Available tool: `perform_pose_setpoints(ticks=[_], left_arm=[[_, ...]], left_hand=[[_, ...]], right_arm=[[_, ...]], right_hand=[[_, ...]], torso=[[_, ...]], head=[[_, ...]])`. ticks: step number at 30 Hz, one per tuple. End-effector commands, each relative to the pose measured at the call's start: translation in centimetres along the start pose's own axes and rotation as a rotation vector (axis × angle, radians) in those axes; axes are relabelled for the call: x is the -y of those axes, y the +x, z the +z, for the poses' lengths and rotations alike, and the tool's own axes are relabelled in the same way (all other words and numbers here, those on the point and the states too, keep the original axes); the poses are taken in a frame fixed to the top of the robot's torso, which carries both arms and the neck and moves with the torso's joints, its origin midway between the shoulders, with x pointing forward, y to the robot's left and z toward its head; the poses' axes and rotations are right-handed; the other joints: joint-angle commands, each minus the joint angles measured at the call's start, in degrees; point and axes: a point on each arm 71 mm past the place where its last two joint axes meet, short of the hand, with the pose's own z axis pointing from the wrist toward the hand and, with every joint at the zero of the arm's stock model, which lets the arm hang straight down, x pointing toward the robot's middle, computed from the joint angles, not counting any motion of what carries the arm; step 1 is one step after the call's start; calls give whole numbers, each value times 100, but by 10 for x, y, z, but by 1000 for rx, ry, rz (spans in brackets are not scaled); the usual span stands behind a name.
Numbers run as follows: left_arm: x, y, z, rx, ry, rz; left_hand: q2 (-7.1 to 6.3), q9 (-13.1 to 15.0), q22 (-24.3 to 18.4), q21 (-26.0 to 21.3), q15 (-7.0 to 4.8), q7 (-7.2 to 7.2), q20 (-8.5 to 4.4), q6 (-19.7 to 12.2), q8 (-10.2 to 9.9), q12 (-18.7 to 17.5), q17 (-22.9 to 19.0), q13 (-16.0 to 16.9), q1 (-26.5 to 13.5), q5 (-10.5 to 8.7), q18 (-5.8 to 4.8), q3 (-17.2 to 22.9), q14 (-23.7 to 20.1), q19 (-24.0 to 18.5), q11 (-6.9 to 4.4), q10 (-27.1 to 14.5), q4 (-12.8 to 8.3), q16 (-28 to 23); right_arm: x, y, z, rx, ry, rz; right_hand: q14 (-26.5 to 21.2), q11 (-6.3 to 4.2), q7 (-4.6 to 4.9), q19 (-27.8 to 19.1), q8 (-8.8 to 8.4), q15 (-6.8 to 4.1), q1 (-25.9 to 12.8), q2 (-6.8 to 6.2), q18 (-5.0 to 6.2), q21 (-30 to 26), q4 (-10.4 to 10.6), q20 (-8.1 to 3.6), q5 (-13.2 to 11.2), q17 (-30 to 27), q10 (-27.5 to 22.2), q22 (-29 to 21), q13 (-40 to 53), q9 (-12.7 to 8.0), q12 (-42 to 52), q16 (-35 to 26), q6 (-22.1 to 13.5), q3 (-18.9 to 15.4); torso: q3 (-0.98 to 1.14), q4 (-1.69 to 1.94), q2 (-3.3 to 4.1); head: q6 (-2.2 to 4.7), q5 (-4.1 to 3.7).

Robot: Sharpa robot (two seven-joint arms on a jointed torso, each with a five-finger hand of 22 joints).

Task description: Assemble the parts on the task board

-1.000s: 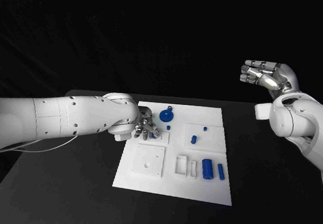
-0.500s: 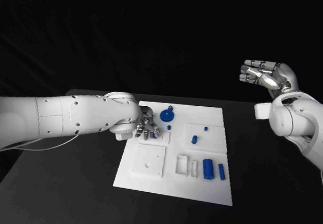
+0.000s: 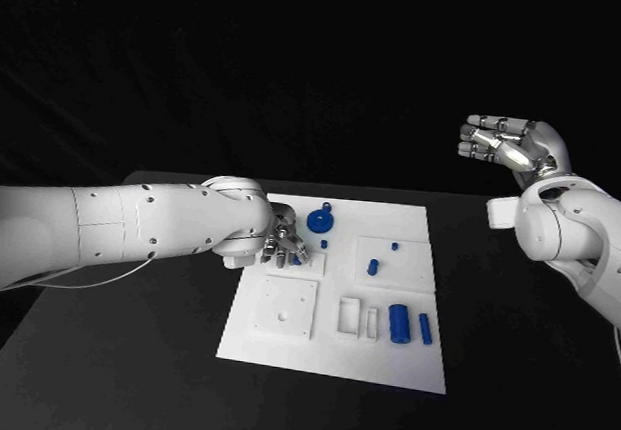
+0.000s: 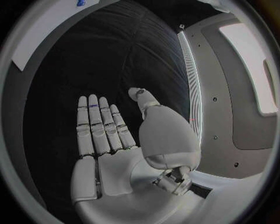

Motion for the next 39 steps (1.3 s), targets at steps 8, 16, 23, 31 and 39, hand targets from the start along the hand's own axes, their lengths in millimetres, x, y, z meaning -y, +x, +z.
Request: perform_pose_setpoints(ticks=[8, 16, 23, 31, 39], left_arm=[[1, 6, 2, 1, 15, 19], [-2, 6, 1, -3, 11, 20], [-5, 4, 1, 4, 7, 15], [-7, 3, 0, 14, 0, 7], [-11, 2, -1, 26, -6, -7]], left_hand=[[-287, -270, 100, -201, -19, -482, -1, 426, 1, -22, -71, -6, 228, -243, -95, 29, -59, 78, -116, 191, 23, -41], [-515, -378, 198, -320, -23, -508, -4, 481, 1, -35, -108, 2, 332, -677, -115, -160, -76, 113, -122, 192, 479, -60], [-664, -409, 282, -443, -21, -507, -2, 521, 3, -71, -136, 23, 494, -1265, -125, -396, -83, 154, -117, 186, 983, -83], [-760, -373, 399, -556, -22, -508, -5, 562, 5, -44, -139, 63, 514, -1538, -133, -546, -75, 211, -116, 186, 1353, -62], [-819, -324, 467, -617, -21, -503, -3, 586, 6, -48, -146, 69, 427, -1698, -131, -583, -75, 238, -112, 187, 1521, -59]], right_arm=[[0, 2, -1, -22, -7, 0], [1, 2, -1, -21, -6, 0], [2, 2, -2, -17, -8, -1], [2, 2, -2, -10, -12, -2], [2, 2, -3, -8, -11, 0]], right_hand=[[-43, -8, -9, -43, -15, -14, -77, 2, 77, 11, 2, -7, 44, -9, -44, -6, -8, -8, -27, -15, -39, -64], [-46, -7, -8, -47, -15, -12, -96, 2, 77, 11, 23, -6, 70, -9, -48, -6, -8, -8, -26, -15, -47, -117], [-60, -5, -8, -72, -14, -10, -97, 8, 71, 5, 36, -1, 83, -9, -55, -7, -8, -8, -26, -16, -52, -157], [-77, -6, -8, -92, -15, -8, -76, 22, 68, 6, 29, 3, 98, -9, -53, -7, -8, -8, -24, -16, -52, -172], [-95, -3, -5, -109, -15, -4, -84, 23, 66, 8, 22, 7, 107, -9, -59, -6, -8, -8, -25, -15, -63, -169]], torso=[[2, 0, 3], [0, 4, 2], [-1, 0, -1], [0, 1, 1], [-1, 1, -1]], head=[[-5, -7], [-13, -8], [-8, -8], [1, -11], [16, -9]])
